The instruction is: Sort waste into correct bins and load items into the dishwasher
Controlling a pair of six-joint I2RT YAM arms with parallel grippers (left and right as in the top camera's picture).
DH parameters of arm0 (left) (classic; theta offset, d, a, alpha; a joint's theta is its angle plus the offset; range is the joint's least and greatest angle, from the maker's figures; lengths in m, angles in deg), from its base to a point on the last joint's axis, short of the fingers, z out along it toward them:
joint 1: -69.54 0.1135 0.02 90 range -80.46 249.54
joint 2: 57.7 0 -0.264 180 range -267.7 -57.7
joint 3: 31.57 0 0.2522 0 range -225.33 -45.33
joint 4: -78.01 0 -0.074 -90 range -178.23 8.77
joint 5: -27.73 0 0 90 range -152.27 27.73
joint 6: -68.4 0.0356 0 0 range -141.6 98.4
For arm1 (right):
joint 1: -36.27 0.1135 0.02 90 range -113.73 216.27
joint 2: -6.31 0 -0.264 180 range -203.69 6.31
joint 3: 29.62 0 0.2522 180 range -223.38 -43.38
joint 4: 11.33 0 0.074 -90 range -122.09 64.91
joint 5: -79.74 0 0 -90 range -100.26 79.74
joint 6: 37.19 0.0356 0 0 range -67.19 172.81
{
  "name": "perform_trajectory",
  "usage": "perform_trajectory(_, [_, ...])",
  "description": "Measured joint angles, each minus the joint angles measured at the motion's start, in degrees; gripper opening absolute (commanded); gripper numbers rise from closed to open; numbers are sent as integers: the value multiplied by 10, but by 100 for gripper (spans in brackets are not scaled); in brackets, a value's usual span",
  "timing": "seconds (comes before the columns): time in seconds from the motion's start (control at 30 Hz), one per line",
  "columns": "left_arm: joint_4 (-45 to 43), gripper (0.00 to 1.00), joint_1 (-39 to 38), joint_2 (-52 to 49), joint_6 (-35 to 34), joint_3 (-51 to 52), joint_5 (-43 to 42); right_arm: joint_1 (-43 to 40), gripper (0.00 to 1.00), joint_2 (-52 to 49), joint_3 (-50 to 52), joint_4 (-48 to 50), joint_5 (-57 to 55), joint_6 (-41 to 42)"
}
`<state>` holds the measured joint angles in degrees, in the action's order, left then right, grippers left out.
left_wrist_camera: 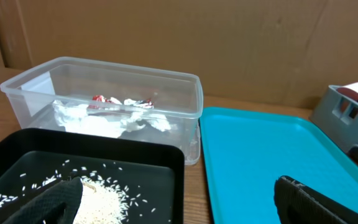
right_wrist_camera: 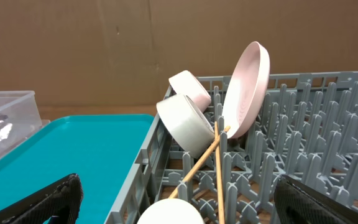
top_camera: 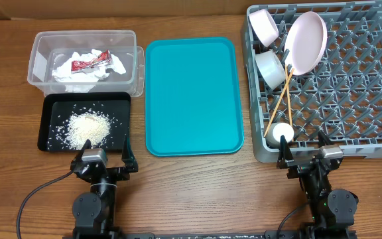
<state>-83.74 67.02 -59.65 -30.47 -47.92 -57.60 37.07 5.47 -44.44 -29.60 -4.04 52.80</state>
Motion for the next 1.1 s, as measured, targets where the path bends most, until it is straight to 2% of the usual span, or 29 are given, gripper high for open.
perform_trajectory(0.57, [-11, 100, 0, 10, 0, 19, 3, 0, 100, 0, 0, 0, 0, 0])
perform_trajectory(0.87, [-146, 100, 3, 12, 3, 21, 8, 0, 100, 0, 0, 0, 0, 0])
perform_trajectory(1.0, [-131, 100, 11, 12, 5, 21, 8, 0, 100, 0, 0, 0, 0, 0])
perform_trajectory(1.1, [-82, 100, 11, 12, 5, 21, 8, 0, 100, 0, 0, 0, 0, 0])
